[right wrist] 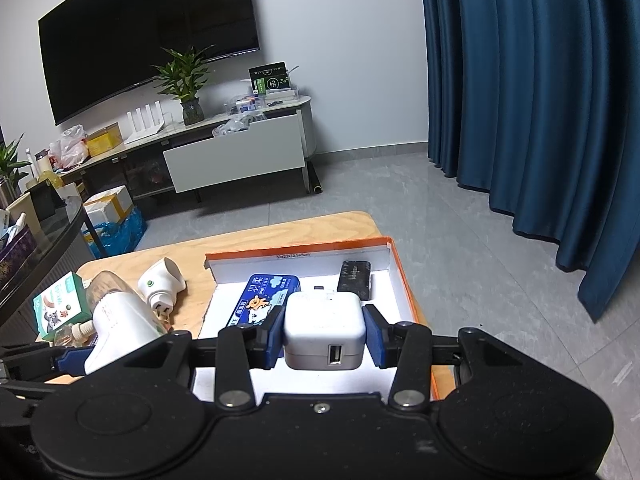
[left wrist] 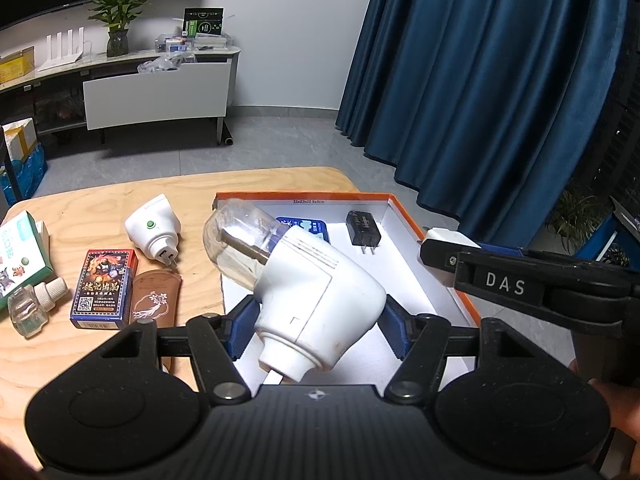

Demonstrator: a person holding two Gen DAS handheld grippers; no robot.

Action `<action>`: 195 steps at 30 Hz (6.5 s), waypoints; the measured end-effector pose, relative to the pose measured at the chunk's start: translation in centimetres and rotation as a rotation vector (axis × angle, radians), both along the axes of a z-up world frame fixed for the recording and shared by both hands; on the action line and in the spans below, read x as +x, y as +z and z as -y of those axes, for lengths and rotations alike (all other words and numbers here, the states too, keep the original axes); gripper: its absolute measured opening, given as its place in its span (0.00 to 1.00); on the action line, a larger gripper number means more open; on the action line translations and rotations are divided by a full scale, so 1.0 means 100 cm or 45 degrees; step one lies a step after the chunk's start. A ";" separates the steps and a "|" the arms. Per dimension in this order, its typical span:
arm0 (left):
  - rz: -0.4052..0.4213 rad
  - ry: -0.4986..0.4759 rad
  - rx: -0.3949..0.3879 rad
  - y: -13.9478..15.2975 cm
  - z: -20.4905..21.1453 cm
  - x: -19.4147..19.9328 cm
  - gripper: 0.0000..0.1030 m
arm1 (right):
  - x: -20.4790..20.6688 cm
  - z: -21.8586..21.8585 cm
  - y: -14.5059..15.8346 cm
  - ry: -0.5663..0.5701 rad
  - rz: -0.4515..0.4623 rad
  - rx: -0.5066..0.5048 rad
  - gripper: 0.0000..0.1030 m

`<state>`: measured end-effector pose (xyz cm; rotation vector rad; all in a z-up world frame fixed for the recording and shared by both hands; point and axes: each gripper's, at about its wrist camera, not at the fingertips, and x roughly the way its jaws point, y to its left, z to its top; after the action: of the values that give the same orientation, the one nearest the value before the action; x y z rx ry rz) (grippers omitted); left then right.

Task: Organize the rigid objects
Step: 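Hold the diffuser and cube charger above the box, lowering slowly, then release the cube charger with the right gripper while the left releases the diffuser into the box, then withdraw both tools from the box toward the teal bandage box and brown tube, then grasp the teal bandage box with the left gripper while the right grasps the brown tube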

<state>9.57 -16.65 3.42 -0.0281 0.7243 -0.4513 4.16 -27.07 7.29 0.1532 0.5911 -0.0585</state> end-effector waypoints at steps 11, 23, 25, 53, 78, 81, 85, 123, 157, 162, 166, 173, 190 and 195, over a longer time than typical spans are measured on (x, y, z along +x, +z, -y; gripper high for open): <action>-0.017 -0.019 0.015 -0.007 0.008 0.003 0.64 | 0.017 0.009 -0.006 0.007 -0.045 -0.004 0.50; -0.034 -0.071 0.033 -0.017 0.022 0.011 0.64 | 0.048 0.020 -0.017 0.041 -0.111 -0.010 0.50; -0.038 -0.076 0.034 -0.019 0.024 0.012 0.64 | 0.054 0.021 -0.020 0.041 -0.124 -0.007 0.50; -0.049 -0.162 0.076 -0.042 0.060 0.024 0.80 | 0.012 0.051 0.007 -0.104 0.015 -0.044 0.76; -0.004 0.366 0.061 -0.017 -0.137 -0.011 0.88 | 0.006 -0.100 -0.010 0.288 -0.099 -0.023 0.83; -0.028 0.422 0.044 -0.020 -0.158 -0.015 0.89 | 0.007 -0.115 -0.015 0.327 -0.120 -0.034 0.83; -0.040 0.465 0.035 -0.024 -0.175 -0.016 0.89 | 0.008 -0.130 -0.020 0.360 -0.147 -0.047 0.83; -0.083 0.421 0.166 -0.041 -0.237 0.121 1.00 | 0.026 -0.131 -0.040 0.373 -0.205 -0.061 0.83; 0.034 0.288 0.120 -0.024 -0.260 0.005 1.00 | 0.022 -0.127 -0.041 0.378 -0.197 -0.057 0.83; 0.156 0.007 0.421 -0.023 -0.248 0.017 1.00 | 0.019 -0.131 -0.037 0.389 -0.192 -0.060 0.83; 0.142 -0.209 0.451 -0.022 -0.251 0.038 1.00 | 0.018 -0.134 -0.034 0.381 -0.191 -0.072 0.83; -0.009 -0.345 0.282 -0.033 -0.267 0.040 1.00 | 0.019 -0.132 -0.033 0.375 -0.200 -0.088 0.84; 0.013 0.128 0.276 -0.050 -0.234 0.037 0.69 | 0.051 -0.152 -0.054 0.399 -0.307 0.034 0.84; 0.048 0.239 0.271 -0.049 -0.232 0.023 0.69 | 0.070 -0.180 -0.069 0.431 -0.367 0.026 0.84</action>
<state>11.82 6.50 -1.46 0.1114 0.7219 -0.1934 11.18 -9.07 0.42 0.0625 0.8986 0.2576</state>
